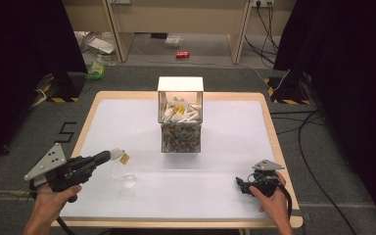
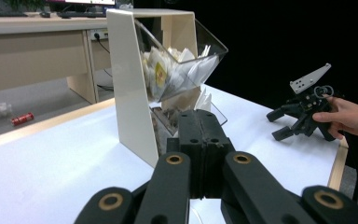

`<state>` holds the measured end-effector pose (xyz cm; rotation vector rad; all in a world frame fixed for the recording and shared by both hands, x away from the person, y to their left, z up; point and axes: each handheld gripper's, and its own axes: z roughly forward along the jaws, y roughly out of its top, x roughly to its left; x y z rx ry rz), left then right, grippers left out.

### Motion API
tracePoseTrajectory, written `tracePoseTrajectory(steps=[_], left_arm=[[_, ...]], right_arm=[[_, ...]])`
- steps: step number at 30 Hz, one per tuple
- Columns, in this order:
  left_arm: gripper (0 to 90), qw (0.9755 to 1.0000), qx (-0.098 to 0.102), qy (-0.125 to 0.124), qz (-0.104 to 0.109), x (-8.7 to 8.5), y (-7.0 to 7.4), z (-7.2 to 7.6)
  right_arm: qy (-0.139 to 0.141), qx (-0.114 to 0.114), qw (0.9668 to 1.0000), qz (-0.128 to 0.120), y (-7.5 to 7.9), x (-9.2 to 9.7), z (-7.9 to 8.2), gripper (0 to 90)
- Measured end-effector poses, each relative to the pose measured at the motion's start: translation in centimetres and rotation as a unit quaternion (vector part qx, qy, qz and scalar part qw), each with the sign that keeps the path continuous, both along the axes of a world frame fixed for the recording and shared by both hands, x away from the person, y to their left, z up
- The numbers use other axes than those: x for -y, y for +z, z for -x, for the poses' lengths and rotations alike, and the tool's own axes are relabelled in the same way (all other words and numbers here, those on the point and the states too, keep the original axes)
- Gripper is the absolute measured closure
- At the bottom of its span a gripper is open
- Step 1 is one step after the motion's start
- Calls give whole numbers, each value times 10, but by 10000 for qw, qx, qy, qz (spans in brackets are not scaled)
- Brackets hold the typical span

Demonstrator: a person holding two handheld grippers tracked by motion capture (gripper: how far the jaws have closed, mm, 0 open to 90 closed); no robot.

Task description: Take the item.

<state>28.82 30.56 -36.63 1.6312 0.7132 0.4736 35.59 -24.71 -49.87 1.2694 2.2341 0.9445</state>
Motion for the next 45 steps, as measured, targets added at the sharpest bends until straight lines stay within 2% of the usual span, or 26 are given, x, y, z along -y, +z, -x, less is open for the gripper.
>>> tracePoseTrajectory(steps=[13, 27, 45], left_arm=[[893, 9997, -189, 133, 92, -4, -25, 5], [893, 9985, -475, 259, -6, -2, -50, -3], [893, 9972, -658, 288, -187, 7, -65, -12]], right_arm=[[-3, 4, 10000, 3, 0, 0, 0, 109], [-1, 8, 10000, 8, 0, 0, 0, 109], [2, 26, 10000, 23, 0, 0, 0, 111]])
